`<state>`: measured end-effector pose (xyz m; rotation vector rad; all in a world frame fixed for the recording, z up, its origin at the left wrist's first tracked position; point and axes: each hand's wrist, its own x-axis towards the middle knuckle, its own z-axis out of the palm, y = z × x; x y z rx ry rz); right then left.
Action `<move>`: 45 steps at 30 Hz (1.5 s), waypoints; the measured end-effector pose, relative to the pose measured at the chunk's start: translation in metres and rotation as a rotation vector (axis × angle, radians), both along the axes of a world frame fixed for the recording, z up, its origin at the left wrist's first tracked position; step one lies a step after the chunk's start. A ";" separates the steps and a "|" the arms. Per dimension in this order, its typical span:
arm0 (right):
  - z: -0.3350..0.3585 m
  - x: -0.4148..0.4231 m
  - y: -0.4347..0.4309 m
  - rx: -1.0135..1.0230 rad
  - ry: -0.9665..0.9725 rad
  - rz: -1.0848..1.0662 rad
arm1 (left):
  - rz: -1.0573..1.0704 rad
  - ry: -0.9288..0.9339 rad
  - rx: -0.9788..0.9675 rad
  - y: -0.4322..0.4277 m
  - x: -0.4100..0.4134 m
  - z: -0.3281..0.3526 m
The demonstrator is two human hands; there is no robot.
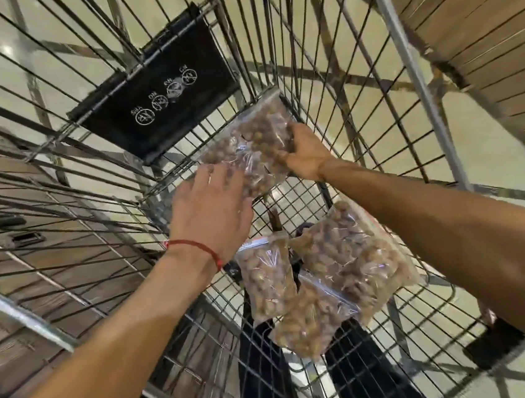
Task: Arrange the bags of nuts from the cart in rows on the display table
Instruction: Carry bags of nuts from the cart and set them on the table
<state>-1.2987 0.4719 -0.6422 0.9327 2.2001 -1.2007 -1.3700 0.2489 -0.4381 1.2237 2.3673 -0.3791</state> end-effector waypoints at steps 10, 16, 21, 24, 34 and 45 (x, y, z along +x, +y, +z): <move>0.051 -0.025 -0.004 -0.095 -0.163 -0.094 | 0.044 -0.014 -0.018 -0.002 -0.011 -0.024; 0.037 -0.026 -0.011 -0.167 -0.096 -0.420 | 0.034 -0.031 -0.070 -0.004 -0.013 -0.035; 0.033 -0.026 -0.021 -0.166 -0.094 -0.525 | 0.077 -0.074 -0.057 -0.006 -0.011 -0.041; 0.034 -0.028 -0.017 -0.358 -0.140 -0.540 | 0.077 -0.077 -0.048 -0.008 -0.009 -0.043; 0.044 -0.028 -0.032 -0.476 -0.050 -0.602 | 0.143 -0.125 -0.061 -0.014 -0.009 -0.051; 0.097 0.061 -0.039 -0.586 0.033 -0.642 | 1.029 -0.593 0.232 -0.001 -0.011 -0.091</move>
